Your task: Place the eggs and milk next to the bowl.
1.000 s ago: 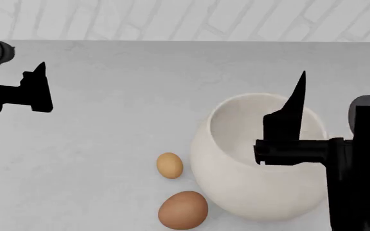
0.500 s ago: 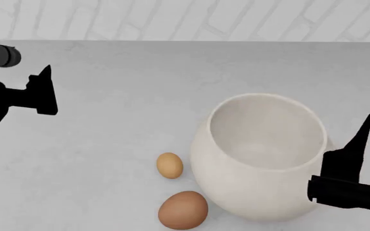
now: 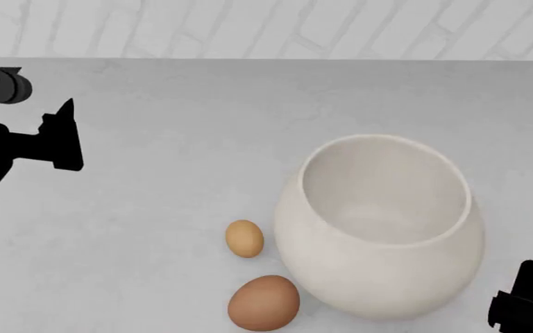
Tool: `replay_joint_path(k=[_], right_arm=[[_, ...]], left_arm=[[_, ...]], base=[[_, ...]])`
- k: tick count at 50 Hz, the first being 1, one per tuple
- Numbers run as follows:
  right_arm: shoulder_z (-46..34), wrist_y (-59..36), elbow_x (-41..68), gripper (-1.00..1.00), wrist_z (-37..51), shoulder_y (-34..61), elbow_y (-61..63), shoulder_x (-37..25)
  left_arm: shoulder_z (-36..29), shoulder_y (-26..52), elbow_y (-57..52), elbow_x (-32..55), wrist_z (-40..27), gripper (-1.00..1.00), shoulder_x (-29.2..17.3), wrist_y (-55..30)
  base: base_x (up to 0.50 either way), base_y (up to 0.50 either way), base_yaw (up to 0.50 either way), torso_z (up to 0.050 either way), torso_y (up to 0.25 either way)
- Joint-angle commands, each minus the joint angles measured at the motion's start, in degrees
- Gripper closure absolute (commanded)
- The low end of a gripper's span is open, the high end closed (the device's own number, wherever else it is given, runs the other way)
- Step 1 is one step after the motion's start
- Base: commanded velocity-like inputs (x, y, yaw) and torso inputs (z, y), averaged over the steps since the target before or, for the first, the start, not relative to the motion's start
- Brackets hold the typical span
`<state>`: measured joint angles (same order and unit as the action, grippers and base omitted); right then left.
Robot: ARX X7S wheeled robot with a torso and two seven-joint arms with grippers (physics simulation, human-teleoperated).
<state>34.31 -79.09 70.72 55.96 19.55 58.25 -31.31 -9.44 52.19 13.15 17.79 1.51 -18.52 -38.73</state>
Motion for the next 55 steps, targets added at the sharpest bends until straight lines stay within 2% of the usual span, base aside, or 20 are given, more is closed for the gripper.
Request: replay_joint_path(k=[1, 26, 55], right_arm=[[-0.95, 1.75, -2.44, -1.0, 1.88, -3.4, 0.07, 0.08], [-10.01, 12.77, -17.59, -1.0, -4.89, -7.74, -7.9, -0.58], [-14.61, 19.87, -24.94, -1.0, -8.58, -9.64, -16.0, -0.59]], left_arm=[[-0.15, -0.39, -0.83, 0.15, -0.31, -1.0, -0.15, -0.26], [-0.2, -1.3, -0.33, 0.53, 0.09, -1.0, -0.85, 0.75], [-0.2, -2.4, -3.4, 1.3, -0.86, -1.0, -1.48, -1.1]], base=[[0.0, 0.0, 0.0, 0.0, 0.0], [0.0, 0.0, 0.0, 0.0, 0.0], [0.0, 0.0, 0.0, 0.0, 0.0]])
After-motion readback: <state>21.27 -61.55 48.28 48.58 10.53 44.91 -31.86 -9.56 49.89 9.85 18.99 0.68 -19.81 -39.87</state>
